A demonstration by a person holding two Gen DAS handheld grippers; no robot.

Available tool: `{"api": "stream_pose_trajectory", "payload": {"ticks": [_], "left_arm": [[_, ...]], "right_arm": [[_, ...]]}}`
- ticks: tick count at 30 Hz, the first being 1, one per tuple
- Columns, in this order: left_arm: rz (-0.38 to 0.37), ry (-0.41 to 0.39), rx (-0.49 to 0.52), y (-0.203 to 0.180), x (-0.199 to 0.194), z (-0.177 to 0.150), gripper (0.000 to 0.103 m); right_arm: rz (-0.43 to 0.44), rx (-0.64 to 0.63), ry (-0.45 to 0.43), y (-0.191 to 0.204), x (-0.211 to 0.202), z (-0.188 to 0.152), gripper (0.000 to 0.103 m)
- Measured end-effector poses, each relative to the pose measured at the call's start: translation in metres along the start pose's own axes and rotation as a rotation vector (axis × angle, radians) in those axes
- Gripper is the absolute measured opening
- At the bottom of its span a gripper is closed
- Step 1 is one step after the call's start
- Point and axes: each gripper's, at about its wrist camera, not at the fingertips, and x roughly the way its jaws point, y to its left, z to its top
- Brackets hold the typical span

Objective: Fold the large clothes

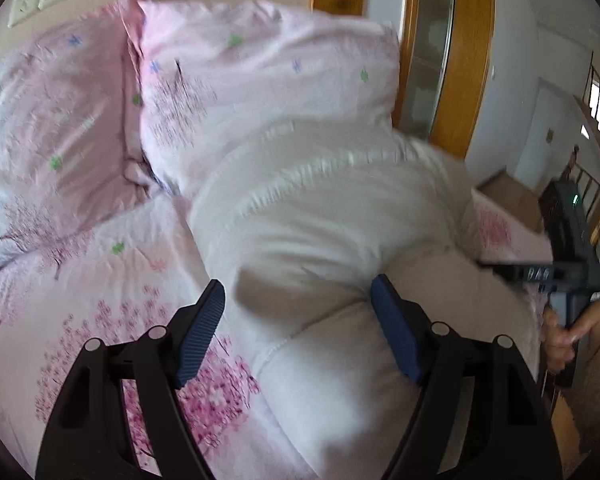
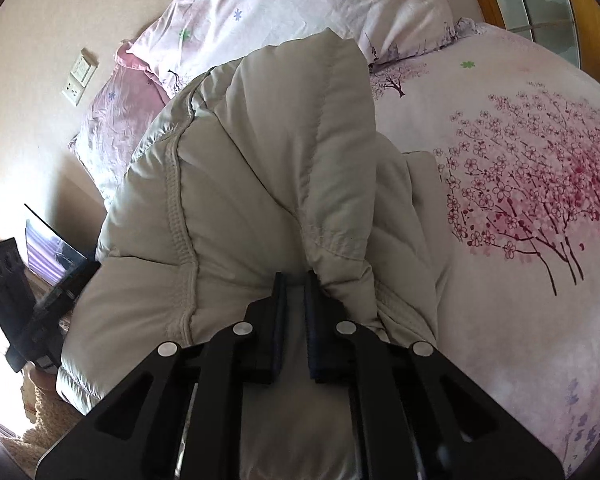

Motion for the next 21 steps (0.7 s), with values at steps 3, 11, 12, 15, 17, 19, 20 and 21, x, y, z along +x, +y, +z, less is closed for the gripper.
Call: {"api": "stream_pose_trajectory", "payload": {"ticks": [3,11,12,15,17,19,20,21], "left_arm": [[-0.024,0.025,-0.025,0.002,0.009,-0.003,0.076],[-0.004,0.049,-0.016,0.001,0.011,-0.004,0.076],[0.001,0.049,-0.013,0.0,0.011,-0.004,0.076],[0.005,0.039,-0.01,-0.001,0.012,-0.004,0.076],[0.008,0.033,-0.01,-0.003,0.013,-0.003,0.076],[0.013,0.024,-0.009,-0.005,0.014,-0.002,0.076],[0.016,0.021,-0.01,-0.006,0.014,-0.001,0.076],[0.018,0.018,-0.012,-0.006,0.014,-0.001,0.076]], "right_arm": [[-0.08,-0.01,0.032,0.015,-0.008,0.01,0.006],[-0.161,-0.093,-0.017,0.053,-0.016,0.057,0.006],[-0.189,-0.084,0.003,0.049,-0.009,0.059,0.006],[-0.19,-0.016,0.088,0.027,0.017,0.063,0.002],[-0.183,0.027,0.107,0.015,0.026,0.065,0.0],[-0.16,0.069,0.118,0.005,0.03,0.065,0.0],[-0.153,0.078,0.118,0.002,0.032,0.065,0.0],[-0.15,0.084,0.115,0.001,0.032,0.065,0.0]]}}
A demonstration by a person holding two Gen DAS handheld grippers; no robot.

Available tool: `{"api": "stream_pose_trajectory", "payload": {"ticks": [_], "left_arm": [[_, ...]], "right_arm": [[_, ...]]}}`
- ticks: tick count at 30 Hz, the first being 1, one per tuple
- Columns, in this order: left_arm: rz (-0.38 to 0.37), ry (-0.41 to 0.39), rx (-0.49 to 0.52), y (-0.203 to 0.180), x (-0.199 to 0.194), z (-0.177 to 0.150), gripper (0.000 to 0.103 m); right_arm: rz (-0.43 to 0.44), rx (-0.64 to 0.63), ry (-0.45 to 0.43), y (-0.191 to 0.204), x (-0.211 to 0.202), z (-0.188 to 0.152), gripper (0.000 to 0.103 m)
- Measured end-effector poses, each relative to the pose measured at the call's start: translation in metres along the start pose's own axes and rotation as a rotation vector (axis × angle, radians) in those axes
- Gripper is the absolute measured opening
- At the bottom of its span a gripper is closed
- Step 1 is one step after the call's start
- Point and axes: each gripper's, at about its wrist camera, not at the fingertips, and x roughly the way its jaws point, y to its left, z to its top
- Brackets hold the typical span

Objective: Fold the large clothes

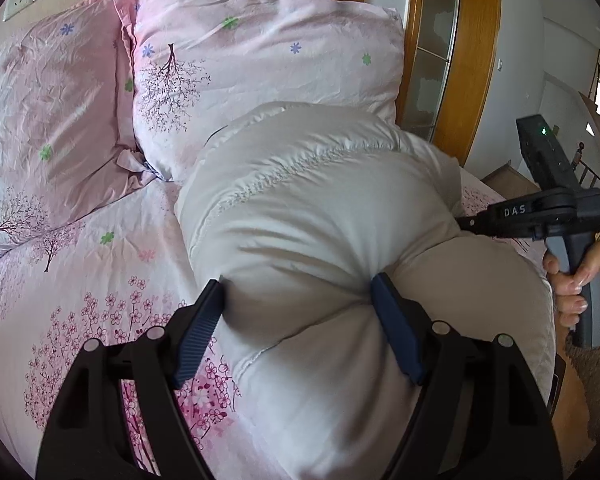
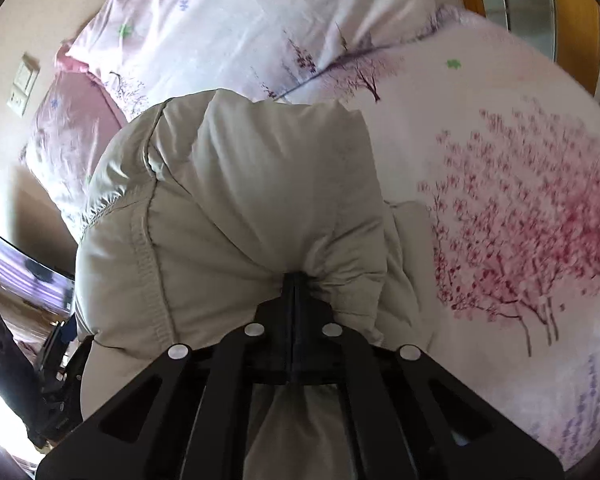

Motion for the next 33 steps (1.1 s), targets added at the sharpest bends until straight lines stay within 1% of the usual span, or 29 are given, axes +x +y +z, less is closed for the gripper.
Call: {"api": "stream_pose_trajectory", "payload": {"ticks": [2,4,5,6,8,9,11,13,15,17,18,20,21,23,24,25,26,27,28,29,31,32,33], "left_arm": [[0.0,-0.007,-0.011,0.001,-0.001,0.0,0.076],[-0.002,-0.007,-0.024,0.004,-0.003,-0.002,0.076],[0.002,-0.007,-0.023,0.005,-0.005,-0.002,0.076],[0.009,-0.008,-0.017,0.005,-0.006,-0.003,0.076],[0.019,-0.008,-0.011,0.004,-0.008,-0.003,0.076],[0.022,-0.009,-0.011,0.003,-0.008,-0.003,0.076],[0.027,-0.011,-0.008,0.003,-0.008,-0.003,0.076],[0.028,-0.012,-0.009,0.003,-0.008,-0.004,0.076],[0.023,-0.013,-0.013,0.003,-0.007,-0.004,0.076],[0.016,-0.019,-0.017,0.002,-0.007,-0.004,0.077],[0.017,-0.027,-0.018,0.001,-0.007,-0.004,0.077],[0.021,-0.044,-0.026,0.0,-0.008,-0.005,0.077],[0.013,-0.054,-0.045,0.004,-0.011,-0.005,0.077],[-0.024,-0.058,-0.097,0.013,-0.016,-0.006,0.079],[-0.071,-0.056,-0.149,0.023,-0.02,-0.006,0.08],[-0.106,-0.059,-0.187,0.031,-0.023,-0.006,0.082],[-0.137,-0.063,-0.23,0.039,-0.026,-0.007,0.083],[-0.166,-0.067,-0.271,0.048,-0.029,-0.007,0.085],[-0.202,-0.065,-0.32,0.059,-0.032,-0.007,0.087],[-0.229,-0.06,-0.355,0.066,-0.032,-0.007,0.087],[-0.281,-0.044,-0.42,0.081,-0.03,-0.006,0.088],[-0.291,-0.036,-0.434,0.084,-0.028,-0.006,0.088],[-0.3,-0.023,-0.451,0.088,-0.025,-0.007,0.089]], "right_arm": [[0.006,-0.008,-0.021,0.001,-0.005,-0.003,0.0],[0.002,-0.032,-0.059,0.005,-0.02,-0.014,0.0],[0.025,-0.042,-0.073,0.008,-0.03,-0.021,0.0],[0.069,-0.05,-0.087,0.011,-0.041,-0.029,0.0],[0.118,-0.059,-0.103,0.013,-0.056,-0.04,0.0],[0.133,-0.065,-0.106,0.014,-0.064,-0.049,0.001],[0.133,-0.075,-0.1,0.013,-0.07,-0.061,0.002],[0.127,-0.072,-0.085,0.01,-0.069,-0.072,0.002],[0.099,-0.043,-0.051,0.001,-0.055,-0.078,0.0],[0.125,-0.002,-0.038,-0.007,-0.038,-0.082,0.0],[0.155,0.029,-0.037,-0.013,-0.029,-0.082,0.0],[0.185,0.061,-0.032,-0.018,-0.026,-0.082,0.0],[0.186,0.057,-0.031,-0.017,-0.028,-0.082,0.0],[0.152,0.032,-0.037,-0.012,-0.038,-0.081,0.0],[0.133,0.019,-0.044,-0.01,-0.044,-0.08,0.0],[0.119,0.002,-0.062,-0.006,-0.055,-0.078,0.004],[0.122,-0.002,-0.088,-0.004,-0.065,-0.076,0.018],[0.126,-0.002,-0.105,-0.004,-0.072,-0.074,0.042],[0.1,-0.001,-0.13,-0.003,-0.081,-0.07,0.055],[0.063,-0.006,-0.146,-0.002,-0.086,-0.067,0.073],[-0.007,-0.025,-0.156,-0.001,-0.09,-0.06,0.075],[-0.042,-0.017,-0.144,-0.002,-0.089,-0.057,0.082],[-0.07,-0.002,-0.126,-0.004,-0.088,-0.053,0.094]]}}
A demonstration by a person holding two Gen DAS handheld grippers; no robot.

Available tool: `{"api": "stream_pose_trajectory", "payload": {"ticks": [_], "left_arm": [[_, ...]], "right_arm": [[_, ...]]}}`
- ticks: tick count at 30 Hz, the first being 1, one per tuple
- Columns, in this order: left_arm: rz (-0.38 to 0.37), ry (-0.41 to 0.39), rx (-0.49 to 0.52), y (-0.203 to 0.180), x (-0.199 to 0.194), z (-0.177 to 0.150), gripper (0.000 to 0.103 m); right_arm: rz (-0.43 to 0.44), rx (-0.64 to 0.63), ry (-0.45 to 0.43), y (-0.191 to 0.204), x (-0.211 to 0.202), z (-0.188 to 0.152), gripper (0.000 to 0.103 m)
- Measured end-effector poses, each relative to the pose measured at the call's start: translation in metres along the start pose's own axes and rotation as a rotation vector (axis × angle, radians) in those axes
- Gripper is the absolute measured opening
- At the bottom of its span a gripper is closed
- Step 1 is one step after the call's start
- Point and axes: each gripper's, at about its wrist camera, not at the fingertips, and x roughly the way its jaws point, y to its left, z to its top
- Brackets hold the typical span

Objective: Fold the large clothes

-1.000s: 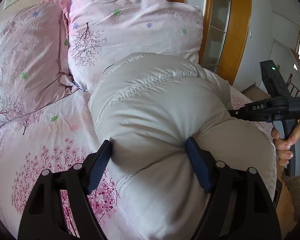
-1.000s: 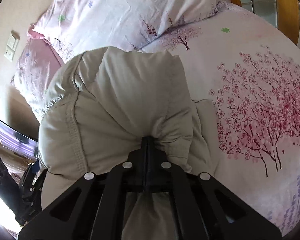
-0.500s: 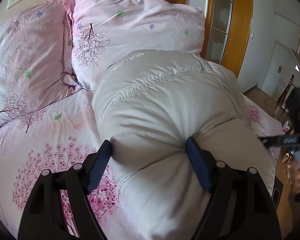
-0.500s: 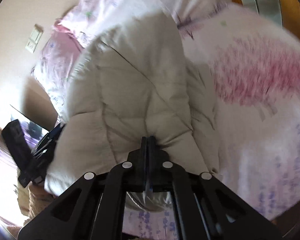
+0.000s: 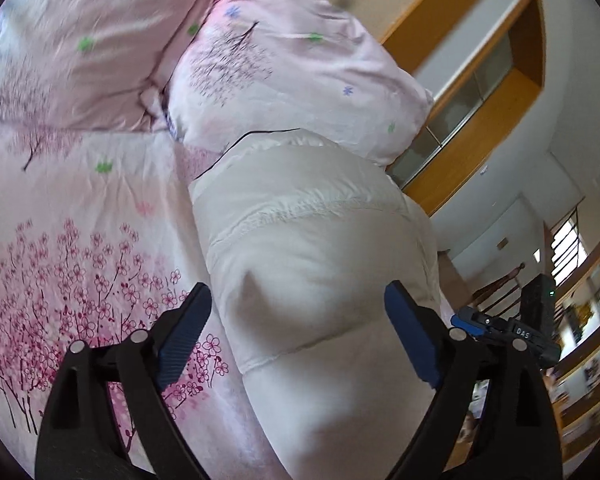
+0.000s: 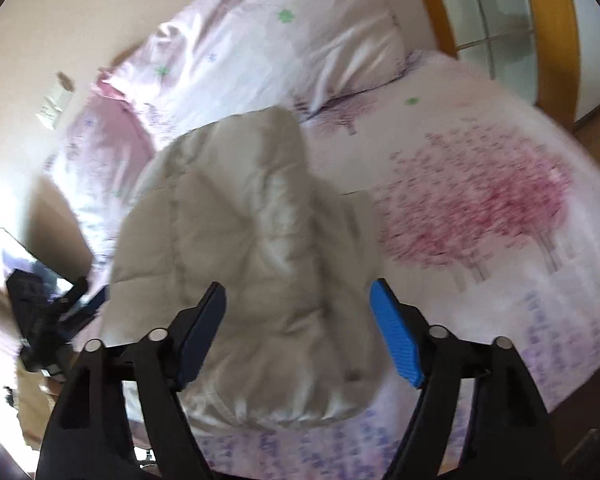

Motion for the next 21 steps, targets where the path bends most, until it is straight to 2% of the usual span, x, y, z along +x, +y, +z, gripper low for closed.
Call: {"api": "stream_pose_trajectory", "payload": {"ticks": [2,5,9,14,18,21], "left_arm": [[-0.017,0.021,-0.02,0.004,0.003,0.001,0.092],[-0.067,0.069,-0.06,0.011,0.012,0.0,0.095],[-0.108,0.118,-0.092,0.015,0.025,-0.001,0.096],[-0.125,0.162,-0.103,0.015,0.036,-0.001,0.096],[-0.123,0.183,-0.086,0.012,0.043,-0.002,0.098],[-0.121,0.195,-0.074,0.011,0.048,0.0,0.101]], "right_arm": [[-0.037,0.025,0.014,-0.007,0.002,0.005,0.102],[-0.027,0.074,0.061,-0.016,0.008,0.017,0.102],[0.085,0.144,0.135,-0.028,0.027,0.031,0.102],[0.279,0.232,0.232,-0.037,0.053,0.037,0.102],[0.245,0.217,0.311,-0.035,0.072,0.038,0.102],[0.272,0.239,0.379,-0.038,0.089,0.032,0.102]]}}
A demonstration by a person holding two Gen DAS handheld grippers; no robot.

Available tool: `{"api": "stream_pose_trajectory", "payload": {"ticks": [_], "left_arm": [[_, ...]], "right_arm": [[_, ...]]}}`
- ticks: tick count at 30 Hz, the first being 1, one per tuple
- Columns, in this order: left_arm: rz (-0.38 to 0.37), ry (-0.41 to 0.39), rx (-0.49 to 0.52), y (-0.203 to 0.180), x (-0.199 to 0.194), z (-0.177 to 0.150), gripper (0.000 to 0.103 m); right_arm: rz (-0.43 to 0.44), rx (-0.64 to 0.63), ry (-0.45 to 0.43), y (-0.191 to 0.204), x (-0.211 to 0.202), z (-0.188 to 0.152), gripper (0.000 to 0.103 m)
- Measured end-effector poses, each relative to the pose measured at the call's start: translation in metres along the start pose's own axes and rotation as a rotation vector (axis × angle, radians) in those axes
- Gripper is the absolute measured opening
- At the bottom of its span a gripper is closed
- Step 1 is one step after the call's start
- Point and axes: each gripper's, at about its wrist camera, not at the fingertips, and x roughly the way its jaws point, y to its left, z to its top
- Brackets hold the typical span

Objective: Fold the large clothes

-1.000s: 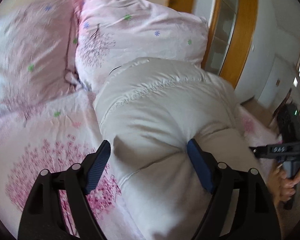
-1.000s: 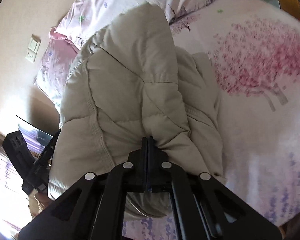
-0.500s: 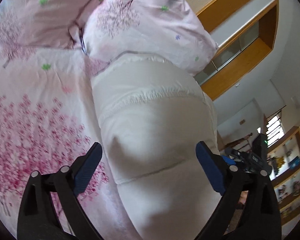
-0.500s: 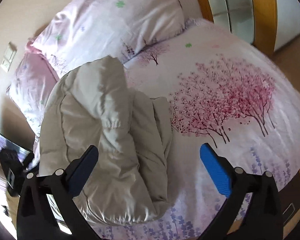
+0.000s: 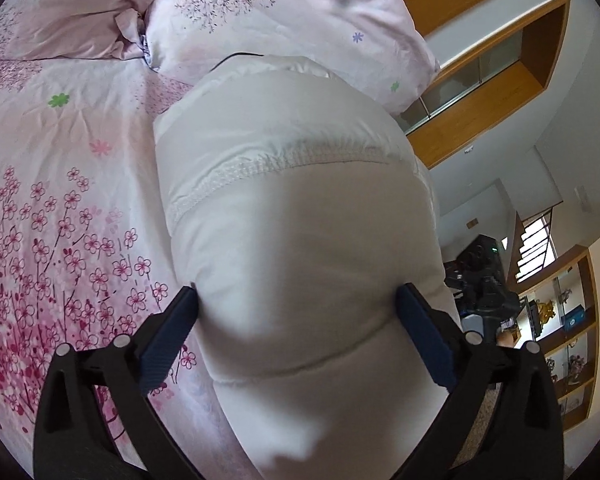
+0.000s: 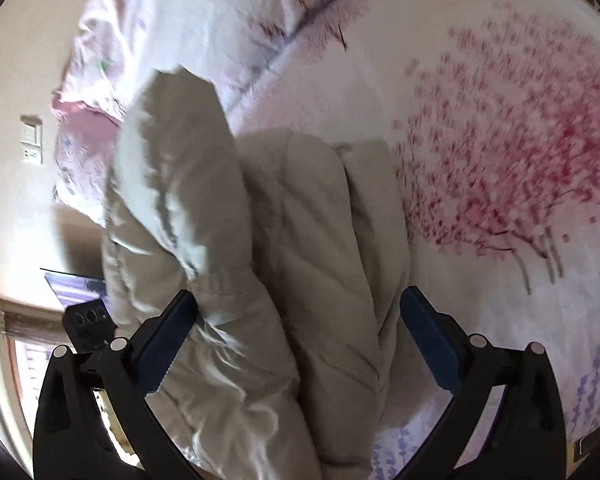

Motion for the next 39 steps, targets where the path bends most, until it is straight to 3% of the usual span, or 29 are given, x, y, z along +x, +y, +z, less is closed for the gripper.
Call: {"api": "stream_pose_trajectory", "payload": {"ticks": [6,19,24,26,30,35,39], "left_arm": [[-0.028,0.028,-0.005,0.006,0.011,0.004,0.101],[-0.119,0.072,-0.083,0.028,0.013,0.008,0.101],[-0.146,0.031,-0.117,0.032,0.01,0.004,0.101],[-0.163,0.021,-0.128,0.033,0.008,0.002,0.1],[-0.181,0.007,-0.12,0.033,-0.001,0.0,0.085],[-0.167,-0.04,-0.083,0.031,-0.021,0.004,0.076],[-0.147,-0.105,-0.075,0.041,-0.046,0.014,0.074]], "right_arm": [[0.156,0.056,0.088,-0.025,0.022,0.004,0.102],[0.241,-0.099,0.171,-0.001,0.047,0.009,0.102],[0.244,-0.157,0.116,0.012,0.055,0.003,0.102],[0.294,-0.169,0.107,0.016,0.056,-0.005,0.093],[0.331,-0.204,0.065,0.022,0.054,-0.015,0.078],[0.306,-0.243,0.049,0.047,0.056,-0.018,0.068],[0.314,-0.267,0.07,0.078,0.076,-0.008,0.065]]}}
